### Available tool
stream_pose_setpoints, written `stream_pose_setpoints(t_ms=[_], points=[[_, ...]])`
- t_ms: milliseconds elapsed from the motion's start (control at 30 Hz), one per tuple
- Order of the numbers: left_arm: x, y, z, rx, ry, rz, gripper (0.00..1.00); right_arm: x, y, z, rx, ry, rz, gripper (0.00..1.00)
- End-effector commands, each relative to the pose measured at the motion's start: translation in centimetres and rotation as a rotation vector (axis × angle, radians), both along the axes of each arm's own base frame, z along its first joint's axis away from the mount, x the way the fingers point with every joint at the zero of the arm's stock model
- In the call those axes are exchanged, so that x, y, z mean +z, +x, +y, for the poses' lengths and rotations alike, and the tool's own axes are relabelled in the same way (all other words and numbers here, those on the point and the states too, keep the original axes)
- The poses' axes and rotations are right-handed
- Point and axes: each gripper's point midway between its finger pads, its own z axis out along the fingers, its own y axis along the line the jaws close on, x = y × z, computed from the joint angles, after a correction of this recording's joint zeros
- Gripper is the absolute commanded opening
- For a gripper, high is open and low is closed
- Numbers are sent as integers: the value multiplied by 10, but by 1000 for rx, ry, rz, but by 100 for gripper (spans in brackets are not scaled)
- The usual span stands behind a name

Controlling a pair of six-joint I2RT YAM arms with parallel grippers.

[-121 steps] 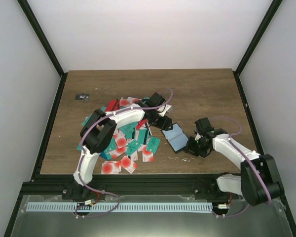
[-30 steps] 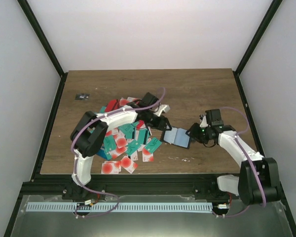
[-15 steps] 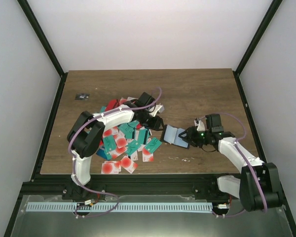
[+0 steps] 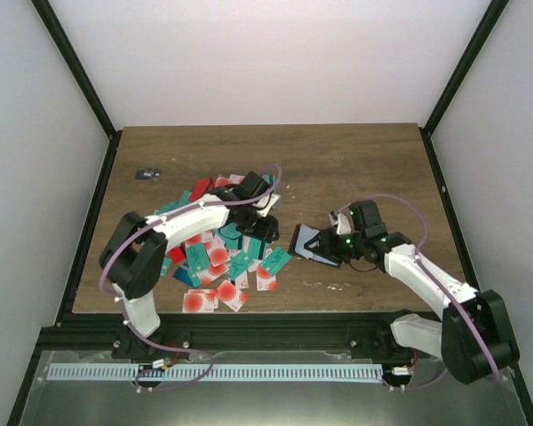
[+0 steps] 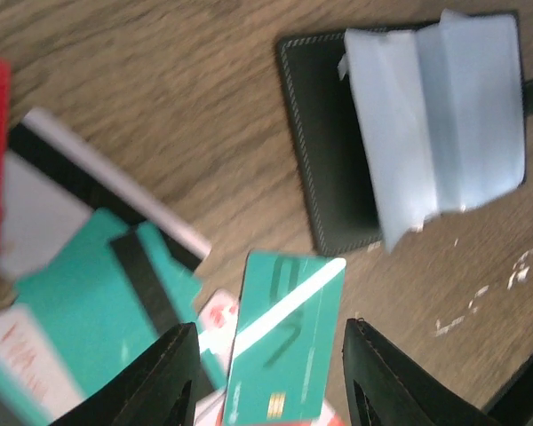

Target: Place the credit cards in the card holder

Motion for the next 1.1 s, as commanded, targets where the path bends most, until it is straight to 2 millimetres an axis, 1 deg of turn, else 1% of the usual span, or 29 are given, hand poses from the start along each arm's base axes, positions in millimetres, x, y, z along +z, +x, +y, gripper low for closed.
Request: stream_pose_setpoints(t_ms=[0,167,233,267,300,333,433,467,600,733,833,933,967,1067], points=[[7,-16,40,35,116,-49,47,11,-16,16,41,0,-34,36],[5,-38,94,193,258,-42,48,0,-37,27,64,-22,-34,36],[4,-50,113,272,285,-24,57,-2,-44,30,76,-30,-37,36],[8,-56,121,314,279,-26,60,-2,-48,32,85,-34,-39,36],[7,-62,130,351,283,-22,62,-3,-52,33,91,-41,-37,36],[3,-70,141,395,293,-12,65,-2,-56,35,100,-47,-40,36],[-7,-86,171,546,305,17,72,-4,-72,37,134,-63,-28,36],[-9,-91,178,610,301,33,73,-4,-77,37,146,-65,-19,37],[-23,-108,202,751,321,91,75,-5,-96,36,179,-72,2,37],[-34,-124,230,856,426,134,75,-9,-109,30,184,-65,37,37],[-37,-136,242,892,485,163,75,-15,-121,25,187,-68,86,36],[-45,-145,244,894,482,192,75,-13,-128,22,190,-58,105,36],[-48,-147,242,891,469,201,75,-12,-130,21,185,-55,110,36],[-64,-153,230,850,403,248,75,-4,-135,19,178,-35,122,36]])
